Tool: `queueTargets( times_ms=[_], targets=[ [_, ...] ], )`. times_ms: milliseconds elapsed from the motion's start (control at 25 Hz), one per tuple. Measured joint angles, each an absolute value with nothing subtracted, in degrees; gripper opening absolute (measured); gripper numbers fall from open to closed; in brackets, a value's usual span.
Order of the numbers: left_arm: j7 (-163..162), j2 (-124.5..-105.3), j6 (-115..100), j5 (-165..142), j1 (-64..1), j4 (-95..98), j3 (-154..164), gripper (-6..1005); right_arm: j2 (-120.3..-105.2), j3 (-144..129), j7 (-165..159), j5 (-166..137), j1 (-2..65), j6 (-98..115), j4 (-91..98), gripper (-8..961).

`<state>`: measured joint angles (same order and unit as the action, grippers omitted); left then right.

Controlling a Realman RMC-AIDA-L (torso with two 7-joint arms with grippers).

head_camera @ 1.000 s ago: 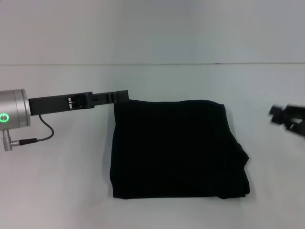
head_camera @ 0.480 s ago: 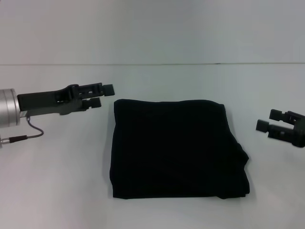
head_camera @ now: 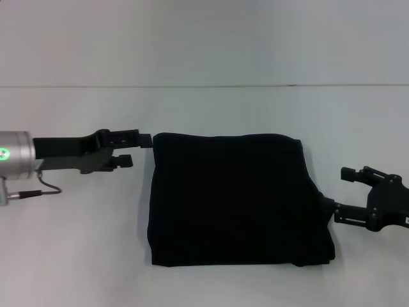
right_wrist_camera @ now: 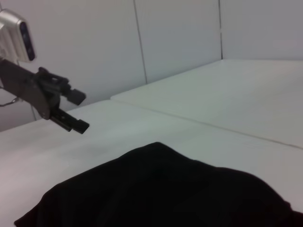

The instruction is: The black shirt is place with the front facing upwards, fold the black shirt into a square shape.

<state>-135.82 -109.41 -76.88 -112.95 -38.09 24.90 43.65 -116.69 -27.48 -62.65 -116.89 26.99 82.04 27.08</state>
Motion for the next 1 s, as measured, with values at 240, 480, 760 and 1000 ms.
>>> queueTargets(
  times_ms=[240,480,760,1000],
  targets=[
    [-138.2,-111.45,-67.0,-116.3,-41.6,21.2,43.8,859,-117.03,-27.9,-62.5,-117.6,26.5,83.2,27.5,924],
    [-138.5,-114.04,-58.4,-117.2,-42.9,20.7,44.1,859,-116.73,-30.8,-62.3,-117.6,25.4,84.4,27.5,924],
    [-138.3,-115.59,-54.7,-117.2,-43.8,20.6,45.0,859,-116.85,-33.2,-61.0,-117.6,24.6,84.6,28.0,924],
    [-138.1,-115.95,-53.3,-117.3,-44.2,20.4,45.8,859,-116.79,-33.2,-61.2,-117.5,24.6,85.2,28.2,924]
  ],
)
